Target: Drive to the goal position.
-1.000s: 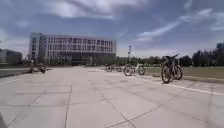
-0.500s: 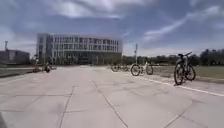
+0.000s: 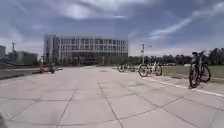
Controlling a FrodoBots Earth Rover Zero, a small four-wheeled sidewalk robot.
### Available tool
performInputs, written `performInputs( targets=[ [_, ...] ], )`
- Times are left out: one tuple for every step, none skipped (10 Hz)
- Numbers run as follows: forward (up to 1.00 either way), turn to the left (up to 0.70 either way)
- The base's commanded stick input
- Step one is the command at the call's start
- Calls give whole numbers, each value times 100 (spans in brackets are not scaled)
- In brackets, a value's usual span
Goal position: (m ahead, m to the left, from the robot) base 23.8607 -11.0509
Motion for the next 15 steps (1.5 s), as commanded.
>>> performInputs(
  targets=[
    [70,14],
    [70,12],
    [70,7],
    [70,3],
    [70,0],
    [70,0],
    [70,0],
    [70,0],
    [70,0],
    [70,0],
    [70,0],
    [70,0],
    [70,0],
    [70,0],
    [70,0]
  ],
)
